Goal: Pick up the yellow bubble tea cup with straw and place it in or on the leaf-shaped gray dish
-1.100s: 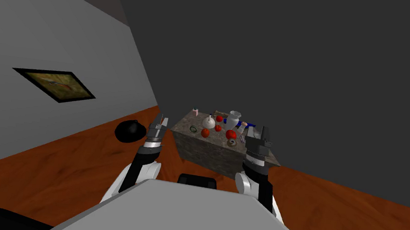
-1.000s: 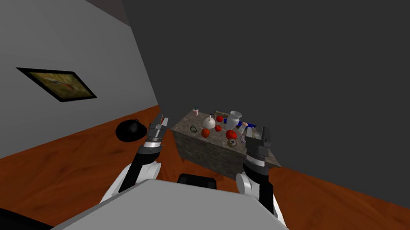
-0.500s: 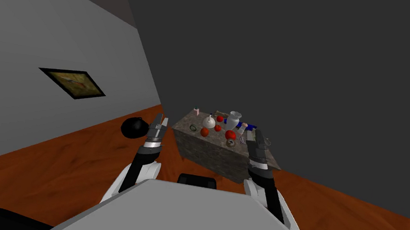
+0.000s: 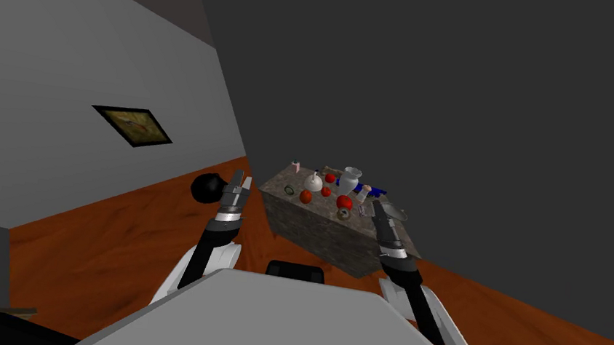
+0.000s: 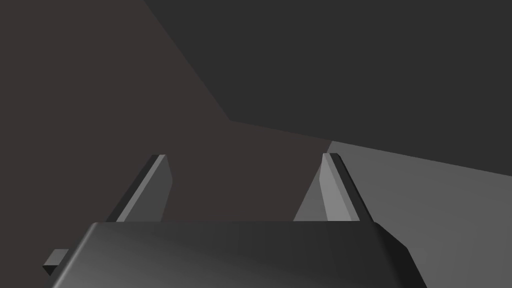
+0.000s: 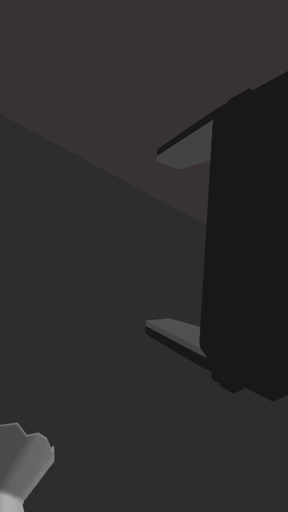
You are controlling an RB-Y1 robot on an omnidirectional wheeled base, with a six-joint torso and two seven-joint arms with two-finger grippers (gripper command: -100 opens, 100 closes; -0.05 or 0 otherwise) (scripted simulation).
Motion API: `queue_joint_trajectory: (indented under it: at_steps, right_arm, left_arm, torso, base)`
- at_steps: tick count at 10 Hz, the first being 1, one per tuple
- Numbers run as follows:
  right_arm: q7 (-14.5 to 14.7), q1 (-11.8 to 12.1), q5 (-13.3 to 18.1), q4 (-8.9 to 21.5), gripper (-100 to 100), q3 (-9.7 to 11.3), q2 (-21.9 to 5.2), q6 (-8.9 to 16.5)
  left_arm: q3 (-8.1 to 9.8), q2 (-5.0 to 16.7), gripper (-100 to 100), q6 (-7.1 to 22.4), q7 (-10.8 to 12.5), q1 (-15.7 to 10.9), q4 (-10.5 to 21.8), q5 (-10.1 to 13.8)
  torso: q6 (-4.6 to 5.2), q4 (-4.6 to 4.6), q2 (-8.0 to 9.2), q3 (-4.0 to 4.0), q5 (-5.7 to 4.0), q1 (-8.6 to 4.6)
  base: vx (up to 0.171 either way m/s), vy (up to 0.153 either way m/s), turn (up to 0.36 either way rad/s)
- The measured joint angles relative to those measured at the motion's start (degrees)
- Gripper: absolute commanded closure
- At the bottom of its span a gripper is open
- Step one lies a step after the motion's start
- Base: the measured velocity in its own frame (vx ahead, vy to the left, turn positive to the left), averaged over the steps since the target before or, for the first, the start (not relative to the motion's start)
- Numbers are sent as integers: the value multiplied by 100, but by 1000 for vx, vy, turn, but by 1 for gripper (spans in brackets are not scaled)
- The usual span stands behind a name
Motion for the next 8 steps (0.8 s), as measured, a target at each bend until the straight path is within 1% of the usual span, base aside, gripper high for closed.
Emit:
queue_joint_trajectory:
  at_steps: [1,2,3,5,8]
  right_arm:
    - [37,-15,72,96,-100,-52,-116,-4]
    - [89,45,194,189,-100,-119,-276,-40]
    - [180,103,371,348,-100,-189,-420,-100]
    - [249,102,552,568,-100,-343,-751,-133]
    - [374,153,821,760,-100,-461,-1128,-121]
  left_arm:
    - [0,0,0,0,0,1,0,0]
    - [0,0,0,0,0,0,0,0]
    - [0,0,0,0,0,0,0,0]
    - [0,0,0,0,0,0,0,0]
    - [0,0,0,0,0,1,0,0]
  torso:
    - [2,0,-2,-1,0,3]
    - [1,0,0,0,1,7]
    - [0,1,3,2,0,5]
    - [1,0,0,0,2,12]
    - [2,-1,-4,-2,3,17]
  base:
    - [-23,-37,79]
    - [-35,-46,165]
    - [-31,-37,43]
    - [-21,-21,62]
    - [-19,-15,77]
